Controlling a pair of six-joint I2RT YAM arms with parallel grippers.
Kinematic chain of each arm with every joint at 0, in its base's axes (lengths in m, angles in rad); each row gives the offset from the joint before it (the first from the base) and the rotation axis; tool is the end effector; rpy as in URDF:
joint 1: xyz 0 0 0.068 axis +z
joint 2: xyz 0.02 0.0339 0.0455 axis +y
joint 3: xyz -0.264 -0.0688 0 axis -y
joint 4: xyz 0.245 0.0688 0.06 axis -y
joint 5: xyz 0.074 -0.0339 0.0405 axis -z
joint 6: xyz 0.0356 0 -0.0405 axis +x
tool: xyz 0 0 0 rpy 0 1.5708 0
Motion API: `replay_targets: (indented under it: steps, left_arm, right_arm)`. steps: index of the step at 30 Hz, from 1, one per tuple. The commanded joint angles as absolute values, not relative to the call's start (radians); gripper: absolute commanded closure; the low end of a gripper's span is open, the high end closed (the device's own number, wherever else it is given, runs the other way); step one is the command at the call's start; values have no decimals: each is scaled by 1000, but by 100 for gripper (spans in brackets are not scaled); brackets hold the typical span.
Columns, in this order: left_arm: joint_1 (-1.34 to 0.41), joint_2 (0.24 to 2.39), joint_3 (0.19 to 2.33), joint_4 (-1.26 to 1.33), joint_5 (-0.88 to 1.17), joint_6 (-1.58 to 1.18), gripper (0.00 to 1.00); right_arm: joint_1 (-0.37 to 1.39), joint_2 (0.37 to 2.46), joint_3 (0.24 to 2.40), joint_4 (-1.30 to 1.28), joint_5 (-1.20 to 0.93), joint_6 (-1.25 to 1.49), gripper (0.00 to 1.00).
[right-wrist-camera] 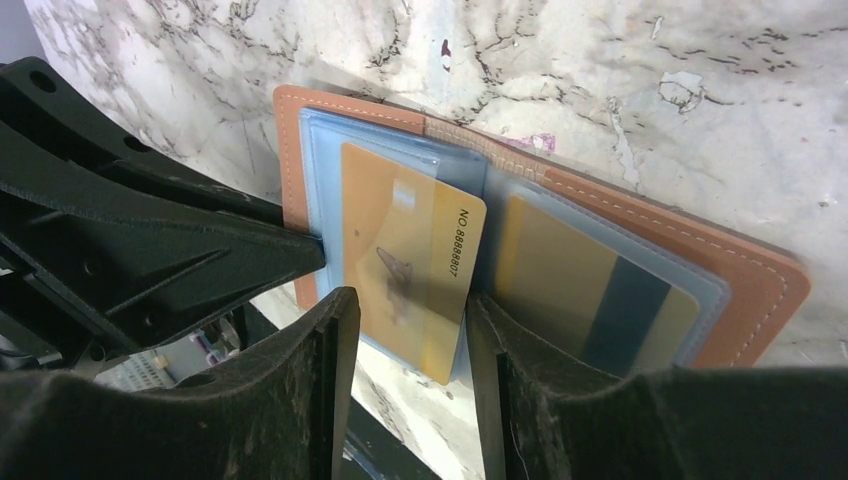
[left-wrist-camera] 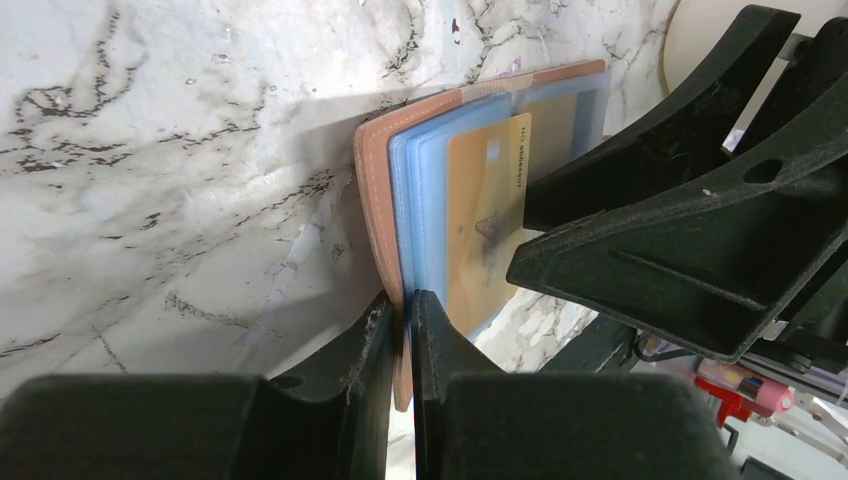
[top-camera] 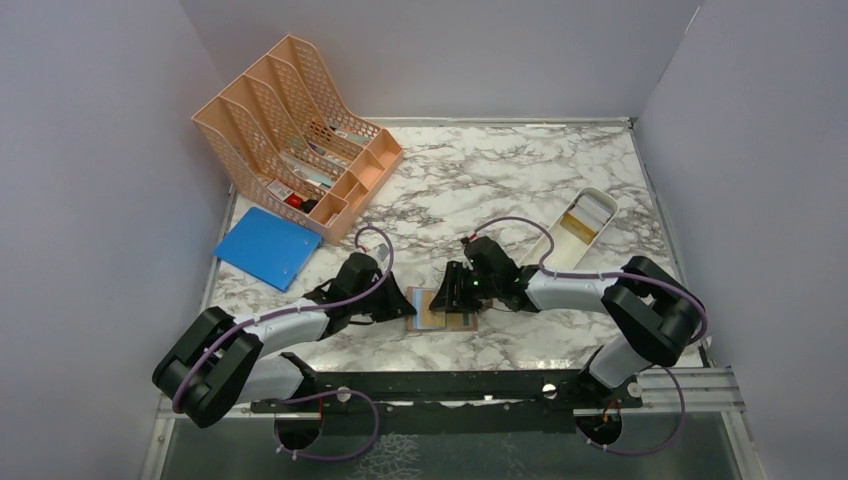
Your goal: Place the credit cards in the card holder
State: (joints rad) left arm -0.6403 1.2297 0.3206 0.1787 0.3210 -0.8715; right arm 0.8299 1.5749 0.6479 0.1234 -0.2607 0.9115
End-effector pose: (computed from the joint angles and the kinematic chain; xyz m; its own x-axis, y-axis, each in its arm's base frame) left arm 0.1616 -0.1344 0.1340 -0.9225 -0.2183 -0.3184 0.0768 0.7045 -0.7056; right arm 0.1899 0.2212 0.1395 -0.9566 0.0858 -0.2785 -0.1266 0.7385 0.6623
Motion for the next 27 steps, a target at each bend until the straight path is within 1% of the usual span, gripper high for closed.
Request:
replay_targets:
  steps: [1, 5, 9, 11, 14, 18, 25, 27]
  left_arm:
    - [-650, 1234, 347, 206, 322, -871, 85]
    - [-650, 1228, 343, 206, 322, -874, 85]
    - [-651, 1218, 340, 206, 323, -874, 85]
    - [-651, 1215, 342, 206, 325, -874, 85]
    - [-652, 1215, 344, 213, 330, -874, 84]
    - [-652, 1223, 341, 241, 347, -875, 83]
    - [-661, 1241, 344, 275, 371, -881, 81]
    - [-661, 1239, 347, 276, 375, -878, 79]
  right_arm:
    - [838, 1557, 675, 28, -188, 862, 50]
    - [838, 1586, 695, 26, -207, 858, 48]
    - [838, 1605, 697, 66, -238, 859, 48]
    - [840, 1607, 699, 93, -257, 852, 51]
    - [846, 1605, 702, 116, -273, 839, 60]
    - [848, 1629, 715, 118, -296, 814, 66]
    - [848, 1673, 717, 159, -349, 803, 70]
    - [848, 1678, 722, 147, -349, 794, 69]
